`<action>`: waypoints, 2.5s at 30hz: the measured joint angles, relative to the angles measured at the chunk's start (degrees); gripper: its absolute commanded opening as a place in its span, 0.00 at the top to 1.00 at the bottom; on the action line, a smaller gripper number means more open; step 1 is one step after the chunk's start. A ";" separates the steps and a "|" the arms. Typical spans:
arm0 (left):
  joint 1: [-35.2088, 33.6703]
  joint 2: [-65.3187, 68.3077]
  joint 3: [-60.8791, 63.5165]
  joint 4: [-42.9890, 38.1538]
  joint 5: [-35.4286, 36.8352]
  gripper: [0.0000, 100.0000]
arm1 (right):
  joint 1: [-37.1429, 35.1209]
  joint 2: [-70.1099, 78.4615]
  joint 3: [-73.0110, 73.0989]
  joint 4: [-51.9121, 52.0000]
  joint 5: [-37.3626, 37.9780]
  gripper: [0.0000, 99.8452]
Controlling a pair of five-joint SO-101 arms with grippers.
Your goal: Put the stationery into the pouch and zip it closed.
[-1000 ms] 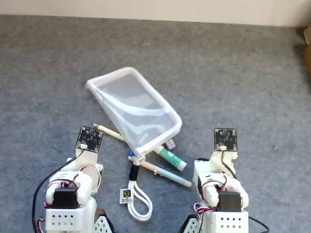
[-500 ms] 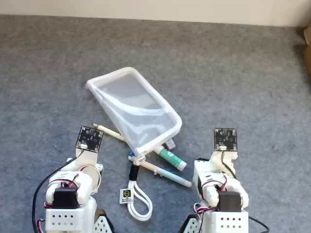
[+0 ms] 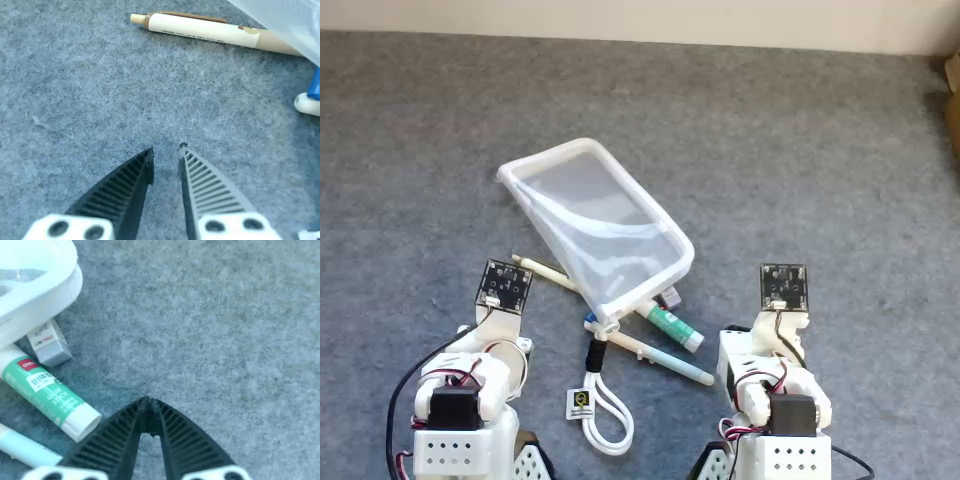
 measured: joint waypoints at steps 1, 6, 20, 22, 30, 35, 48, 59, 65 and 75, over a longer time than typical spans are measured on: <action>0.00 0.00 0.00 0.00 0.00 0.90 | 0.00 0.00 0.00 0.00 0.00 0.99; 0.00 0.00 0.00 0.00 0.00 0.90 | 0.00 0.00 0.00 0.00 0.00 0.99; 0.00 0.00 0.00 0.00 0.00 0.90 | 0.00 0.00 0.00 0.00 0.00 0.99; 0.00 0.00 0.00 0.00 0.00 0.90 | 0.00 0.00 0.00 0.00 0.00 0.99; 0.00 0.00 0.00 0.00 0.00 0.90 | 0.00 0.00 0.00 0.00 0.00 0.99; 0.00 0.00 0.00 0.00 0.00 0.90 | 0.00 0.00 0.00 0.00 0.00 0.99; 0.00 0.00 0.00 0.00 0.00 0.90 | 0.00 0.00 0.00 0.00 0.00 0.99; 0.62 0.00 0.00 -2.64 0.00 0.90 | 0.00 0.00 0.00 0.00 0.00 0.99; -0.44 0.00 0.00 -5.80 0.00 0.90 | 0.00 0.00 0.00 0.00 0.00 0.99; -0.44 0.00 0.00 -7.65 0.00 0.90 | 0.00 0.00 0.00 0.00 0.00 0.99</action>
